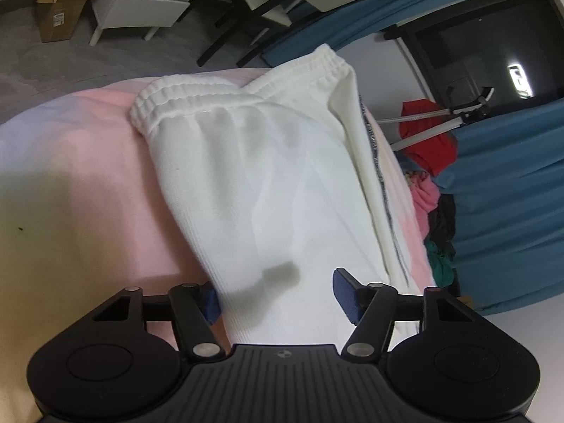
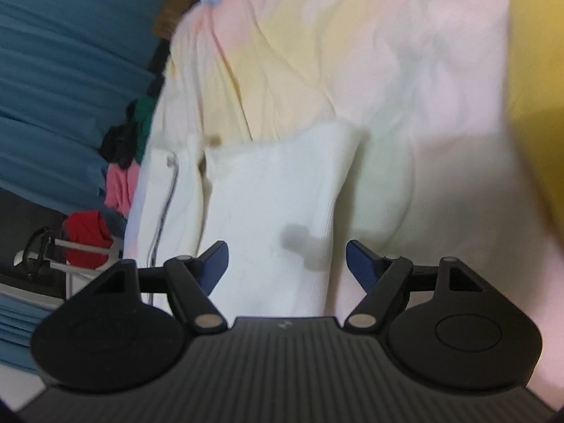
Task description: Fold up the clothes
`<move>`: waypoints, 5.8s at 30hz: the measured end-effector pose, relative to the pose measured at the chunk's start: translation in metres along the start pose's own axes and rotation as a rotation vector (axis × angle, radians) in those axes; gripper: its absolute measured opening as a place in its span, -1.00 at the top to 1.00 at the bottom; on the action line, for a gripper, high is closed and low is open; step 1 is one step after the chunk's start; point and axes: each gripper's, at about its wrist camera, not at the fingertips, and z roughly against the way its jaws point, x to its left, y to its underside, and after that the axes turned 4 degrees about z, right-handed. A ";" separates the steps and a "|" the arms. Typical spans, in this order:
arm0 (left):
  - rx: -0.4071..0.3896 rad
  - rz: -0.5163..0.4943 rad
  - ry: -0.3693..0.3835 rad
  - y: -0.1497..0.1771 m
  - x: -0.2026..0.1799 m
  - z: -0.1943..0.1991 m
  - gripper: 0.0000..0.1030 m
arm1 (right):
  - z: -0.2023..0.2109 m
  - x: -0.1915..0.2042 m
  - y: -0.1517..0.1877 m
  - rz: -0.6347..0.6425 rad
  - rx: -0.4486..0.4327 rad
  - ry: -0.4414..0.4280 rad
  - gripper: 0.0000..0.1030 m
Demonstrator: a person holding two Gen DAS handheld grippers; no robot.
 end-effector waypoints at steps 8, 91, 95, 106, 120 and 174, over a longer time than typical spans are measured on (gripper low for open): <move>0.008 0.017 0.061 0.000 -0.006 -0.002 0.04 | -0.013 0.004 -0.010 -0.010 -0.081 -0.084 0.88; -0.248 0.143 0.107 -0.098 -0.086 -0.196 0.25 | -0.187 0.112 -0.033 0.245 -0.118 -0.238 0.17; -0.276 0.116 0.085 -0.107 -0.099 -0.192 0.72 | -0.202 0.130 -0.034 0.292 -0.182 -0.235 0.66; -0.291 0.011 0.090 -0.112 -0.141 -0.129 0.86 | -0.164 0.131 -0.036 0.280 -0.250 -0.275 0.81; -0.279 -0.120 0.004 -0.085 -0.112 0.046 0.86 | -0.063 0.087 -0.023 0.209 -0.150 -0.274 0.81; -0.095 -0.917 -0.216 0.169 -0.145 -0.093 -0.51 | -0.091 0.076 -0.012 0.261 -0.023 -0.486 -0.04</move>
